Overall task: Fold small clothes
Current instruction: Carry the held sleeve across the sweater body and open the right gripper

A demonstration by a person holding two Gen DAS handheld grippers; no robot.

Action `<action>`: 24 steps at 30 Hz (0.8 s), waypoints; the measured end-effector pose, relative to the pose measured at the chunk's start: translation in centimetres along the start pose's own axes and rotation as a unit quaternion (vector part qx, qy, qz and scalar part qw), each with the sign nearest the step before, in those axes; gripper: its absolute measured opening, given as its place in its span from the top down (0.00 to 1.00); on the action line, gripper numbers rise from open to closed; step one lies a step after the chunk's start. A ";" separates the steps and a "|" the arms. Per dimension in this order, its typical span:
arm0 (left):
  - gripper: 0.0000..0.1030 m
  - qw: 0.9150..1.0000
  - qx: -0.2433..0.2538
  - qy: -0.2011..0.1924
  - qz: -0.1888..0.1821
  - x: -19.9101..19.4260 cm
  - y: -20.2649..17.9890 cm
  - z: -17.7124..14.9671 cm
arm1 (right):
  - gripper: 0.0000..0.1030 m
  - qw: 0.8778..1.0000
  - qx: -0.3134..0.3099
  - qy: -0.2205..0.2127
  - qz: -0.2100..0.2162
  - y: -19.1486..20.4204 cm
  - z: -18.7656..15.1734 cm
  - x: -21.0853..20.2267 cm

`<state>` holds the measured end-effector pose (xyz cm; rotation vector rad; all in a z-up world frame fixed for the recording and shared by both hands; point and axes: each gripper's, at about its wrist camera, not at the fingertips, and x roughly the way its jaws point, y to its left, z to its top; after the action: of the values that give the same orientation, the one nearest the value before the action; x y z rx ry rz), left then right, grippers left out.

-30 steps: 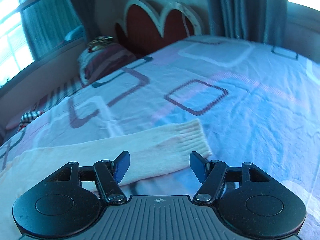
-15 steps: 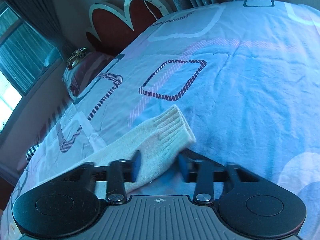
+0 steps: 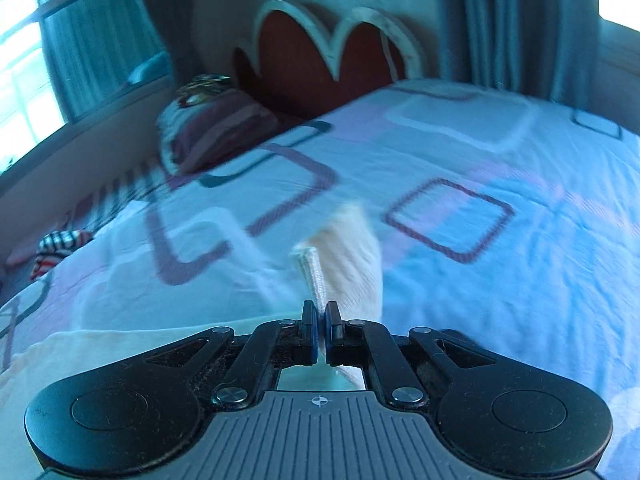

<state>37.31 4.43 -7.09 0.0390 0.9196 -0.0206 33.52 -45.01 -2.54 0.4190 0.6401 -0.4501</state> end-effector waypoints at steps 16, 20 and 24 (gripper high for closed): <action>0.09 0.998 -0.002 0.005 0.055 -0.7 4.0 -0.5 | 0.97 0.982 -0.135 0.034 0.131 18.4 -8.0 -0.8; 0.09 0.999 -0.008 0.001 0.053 -1.3 4.8 -0.7 | 0.97 0.971 -0.170 0.046 0.159 22.0 -10.4 -1.3; 0.14 0.999 -0.030 -0.005 0.041 -1.8 5.7 -0.6 | 0.97 0.956 -0.217 0.052 0.190 25.6 -12.9 -1.8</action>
<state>35.95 10.18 -5.91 0.0212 0.9079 0.0838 39.40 -17.00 -4.78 0.1384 0.7193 0.0854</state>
